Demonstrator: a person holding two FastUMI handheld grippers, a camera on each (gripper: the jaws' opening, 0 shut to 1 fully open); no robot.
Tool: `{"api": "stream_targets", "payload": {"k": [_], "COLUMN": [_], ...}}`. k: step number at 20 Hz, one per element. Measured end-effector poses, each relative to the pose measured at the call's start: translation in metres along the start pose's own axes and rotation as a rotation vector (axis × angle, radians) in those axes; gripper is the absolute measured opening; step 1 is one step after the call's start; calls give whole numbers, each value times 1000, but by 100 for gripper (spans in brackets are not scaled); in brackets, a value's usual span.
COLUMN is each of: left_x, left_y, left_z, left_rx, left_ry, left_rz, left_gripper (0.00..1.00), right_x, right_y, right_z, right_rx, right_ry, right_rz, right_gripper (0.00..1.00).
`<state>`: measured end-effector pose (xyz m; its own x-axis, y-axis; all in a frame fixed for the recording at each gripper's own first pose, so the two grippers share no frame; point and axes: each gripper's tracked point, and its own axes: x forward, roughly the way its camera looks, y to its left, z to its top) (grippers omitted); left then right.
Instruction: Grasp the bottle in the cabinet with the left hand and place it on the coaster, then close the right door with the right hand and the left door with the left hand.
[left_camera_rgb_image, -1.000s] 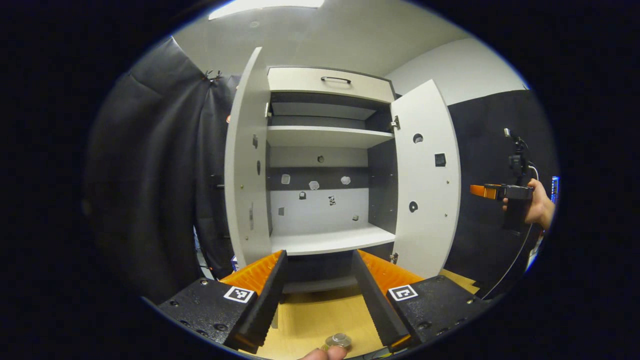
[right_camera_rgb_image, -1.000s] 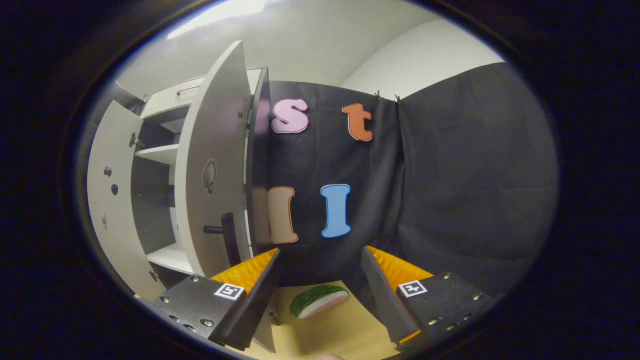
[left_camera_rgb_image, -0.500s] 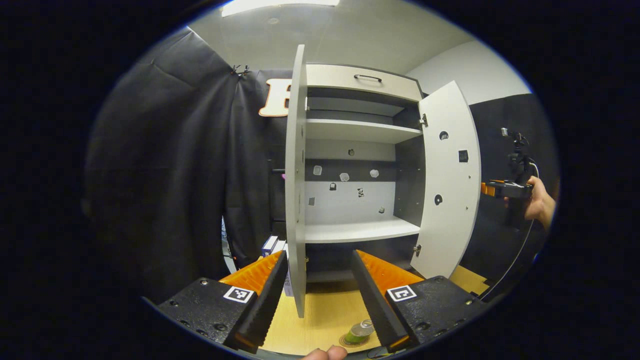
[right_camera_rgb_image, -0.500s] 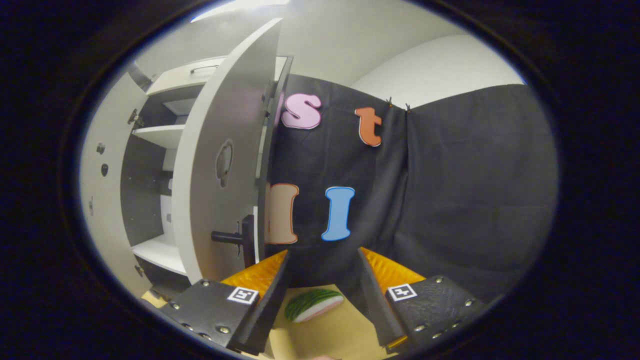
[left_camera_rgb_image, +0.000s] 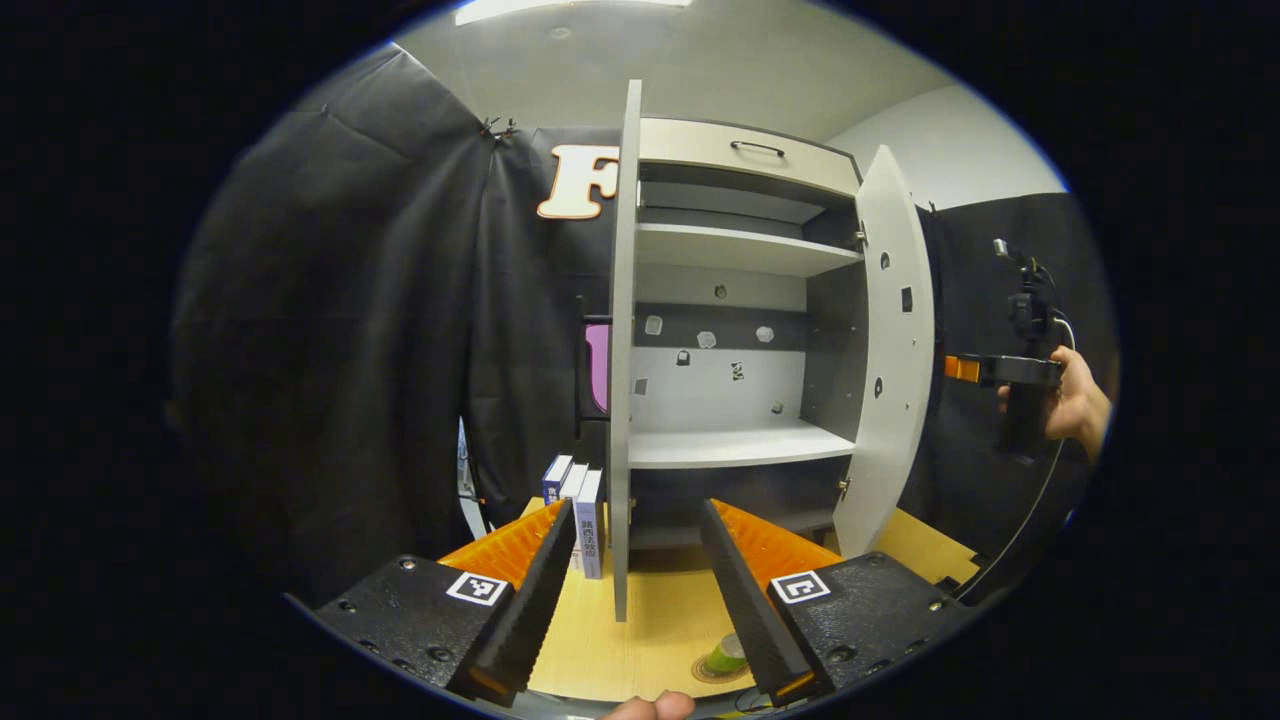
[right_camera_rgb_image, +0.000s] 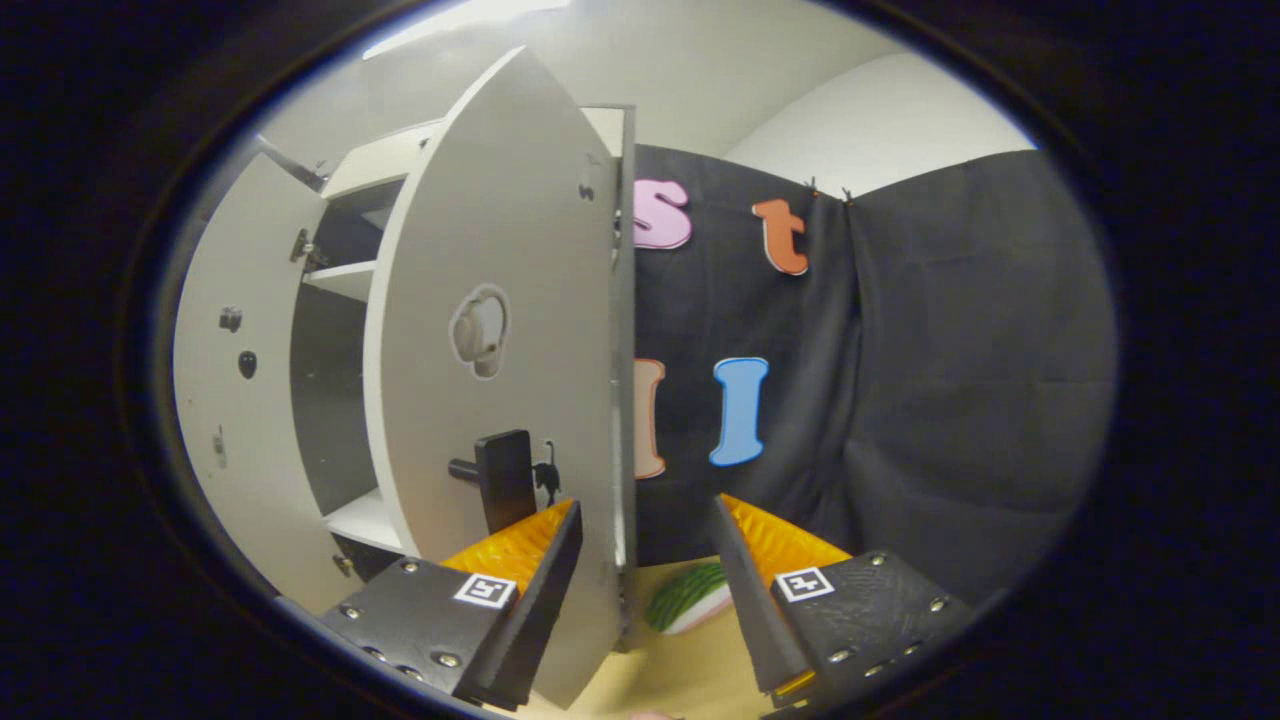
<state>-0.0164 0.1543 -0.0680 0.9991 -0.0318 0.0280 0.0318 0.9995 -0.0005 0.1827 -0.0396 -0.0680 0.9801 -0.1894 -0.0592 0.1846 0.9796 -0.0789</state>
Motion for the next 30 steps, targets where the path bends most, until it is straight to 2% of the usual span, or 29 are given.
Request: {"api": "stream_targets", "payload": {"k": [2,3,4,5,6,9,17,20,21,23,25,26,27,30], "left_x": [-3,-4,-6,-7,-7,-6,12,23,28,44,62,73,86,120], "left_y": [11,18,25,33,41,61,91,97,102,112,123,128,133,138], "left_z": [-2,-2,-5,-7,-10,-15,-27,-29,-29,-29,-22,-16,-10,9], "left_rx": [-3,-5,-6,-8,-11,-22,7,16,17,16,29,37,42,36], "left_ry": [0,-1,0,4,8,18,42,44,45,45,31,19,8,-24], "left_rz": [15,24,33,45,57,85,64,40,37,24,15,12,7,-20], "left_gripper": [81,81,81,80,81,81,81,81,81,81,80,81,81,81], "right_x": [0,2,4,6,8,14,6,-10,-15,-26,-36,-41,-47,-60], "right_y": [19,31,41,47,52,68,74,86,86,89,94,97,98,103], "right_z": [0,-1,-4,-6,-7,-11,-12,-2,0,-6,-9,-10,-7,-1], "right_rx": [30,43,45,33,16,-8,13,18,14,-3,-6,-11,-18,-12], "right_ry": [-8,-5,0,-1,1,3,-6,-73,-92,-93,-80,-81,-89,-95], "right_rz": [28,52,63,64,65,68,33,90,91,87,86,88,81,77], "right_gripper": [84,93,95,90,97,99,99,99,94,100,94,94,99,99]}}
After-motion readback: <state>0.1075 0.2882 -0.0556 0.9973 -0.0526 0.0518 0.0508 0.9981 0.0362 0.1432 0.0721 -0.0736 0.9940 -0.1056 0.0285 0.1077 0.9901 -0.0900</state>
